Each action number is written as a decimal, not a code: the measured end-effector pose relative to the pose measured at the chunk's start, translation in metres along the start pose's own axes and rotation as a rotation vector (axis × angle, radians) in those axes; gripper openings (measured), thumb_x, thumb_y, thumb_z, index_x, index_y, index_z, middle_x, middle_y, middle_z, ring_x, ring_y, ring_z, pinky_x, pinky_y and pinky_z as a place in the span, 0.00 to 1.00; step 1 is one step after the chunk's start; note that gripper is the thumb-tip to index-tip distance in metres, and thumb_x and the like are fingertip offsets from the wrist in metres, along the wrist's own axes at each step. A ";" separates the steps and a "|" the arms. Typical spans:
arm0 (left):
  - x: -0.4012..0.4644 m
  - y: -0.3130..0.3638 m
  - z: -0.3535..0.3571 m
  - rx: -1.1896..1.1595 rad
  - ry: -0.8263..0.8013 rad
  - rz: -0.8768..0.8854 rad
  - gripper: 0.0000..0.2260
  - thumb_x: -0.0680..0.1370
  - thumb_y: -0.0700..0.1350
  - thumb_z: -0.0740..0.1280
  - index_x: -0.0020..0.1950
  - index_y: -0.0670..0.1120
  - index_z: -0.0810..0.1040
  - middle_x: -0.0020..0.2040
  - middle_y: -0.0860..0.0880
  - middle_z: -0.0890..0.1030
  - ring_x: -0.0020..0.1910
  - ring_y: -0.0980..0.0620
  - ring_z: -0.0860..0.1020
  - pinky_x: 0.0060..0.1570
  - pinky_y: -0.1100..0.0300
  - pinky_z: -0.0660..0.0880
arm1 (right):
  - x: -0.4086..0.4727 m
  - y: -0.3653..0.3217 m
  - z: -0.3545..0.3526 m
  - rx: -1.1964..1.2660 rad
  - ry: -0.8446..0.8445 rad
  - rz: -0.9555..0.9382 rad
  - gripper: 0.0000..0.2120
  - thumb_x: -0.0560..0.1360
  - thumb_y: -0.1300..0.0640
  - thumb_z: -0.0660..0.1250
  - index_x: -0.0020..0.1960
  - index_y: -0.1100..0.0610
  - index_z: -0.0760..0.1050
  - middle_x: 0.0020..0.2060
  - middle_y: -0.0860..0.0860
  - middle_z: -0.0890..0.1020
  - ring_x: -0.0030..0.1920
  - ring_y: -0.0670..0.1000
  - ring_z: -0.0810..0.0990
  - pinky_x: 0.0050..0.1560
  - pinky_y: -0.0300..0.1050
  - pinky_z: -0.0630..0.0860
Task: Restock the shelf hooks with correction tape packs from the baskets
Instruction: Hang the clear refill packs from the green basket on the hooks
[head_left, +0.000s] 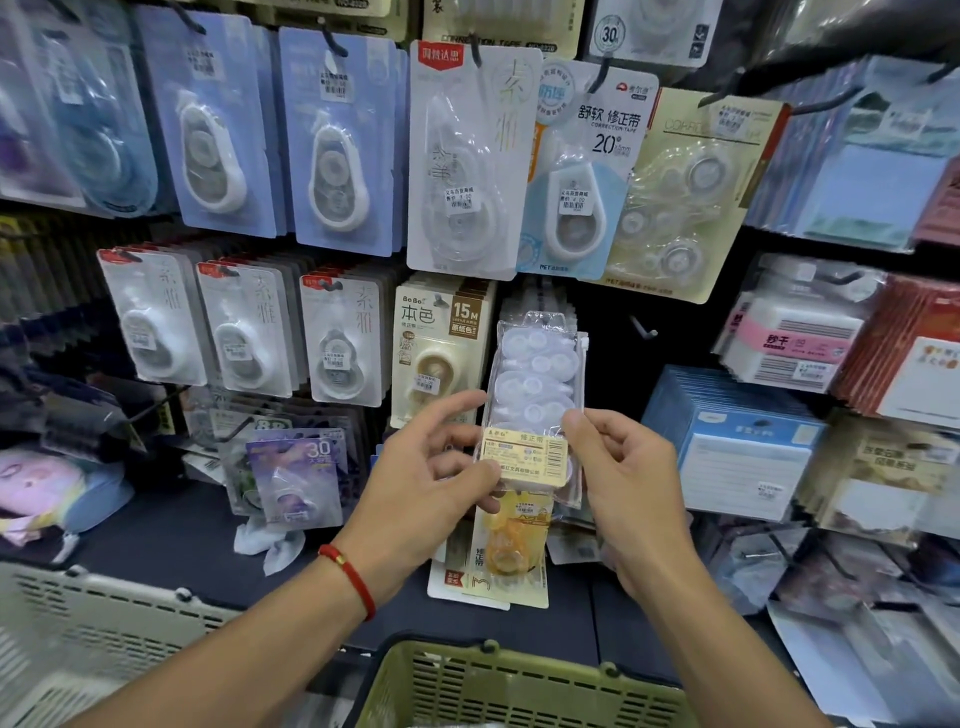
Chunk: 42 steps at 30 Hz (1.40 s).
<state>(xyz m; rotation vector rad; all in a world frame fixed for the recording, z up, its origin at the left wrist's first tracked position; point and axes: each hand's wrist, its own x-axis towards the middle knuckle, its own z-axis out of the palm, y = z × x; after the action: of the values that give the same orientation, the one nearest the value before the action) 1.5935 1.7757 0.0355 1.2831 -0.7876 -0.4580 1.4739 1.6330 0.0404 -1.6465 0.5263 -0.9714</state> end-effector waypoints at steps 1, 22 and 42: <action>0.001 -0.001 -0.001 -0.005 -0.003 0.000 0.26 0.78 0.29 0.70 0.67 0.54 0.77 0.57 0.40 0.83 0.42 0.41 0.86 0.46 0.48 0.85 | 0.000 0.001 0.000 0.006 0.004 -0.001 0.08 0.83 0.49 0.68 0.48 0.47 0.85 0.43 0.50 0.89 0.47 0.51 0.88 0.49 0.52 0.83; 0.036 -0.037 -0.029 1.198 0.045 0.377 0.42 0.73 0.37 0.72 0.85 0.51 0.58 0.86 0.47 0.46 0.84 0.46 0.47 0.81 0.53 0.52 | 0.079 0.035 0.042 -1.332 -0.243 -0.415 0.32 0.81 0.57 0.62 0.83 0.53 0.58 0.85 0.53 0.47 0.85 0.54 0.45 0.80 0.57 0.60; 0.023 -0.053 -0.038 1.303 -0.063 0.400 0.33 0.72 0.36 0.71 0.78 0.45 0.70 0.83 0.44 0.59 0.80 0.40 0.59 0.69 0.41 0.71 | 0.080 0.061 -0.003 -1.069 -0.333 -0.346 0.21 0.80 0.60 0.63 0.73 0.57 0.74 0.67 0.55 0.78 0.60 0.57 0.80 0.60 0.55 0.78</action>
<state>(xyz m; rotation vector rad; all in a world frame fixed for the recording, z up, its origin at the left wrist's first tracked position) 1.6434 1.7717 -0.0128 2.2075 -1.4501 0.4597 1.5252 1.5525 0.0095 -2.8699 0.5782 -0.6298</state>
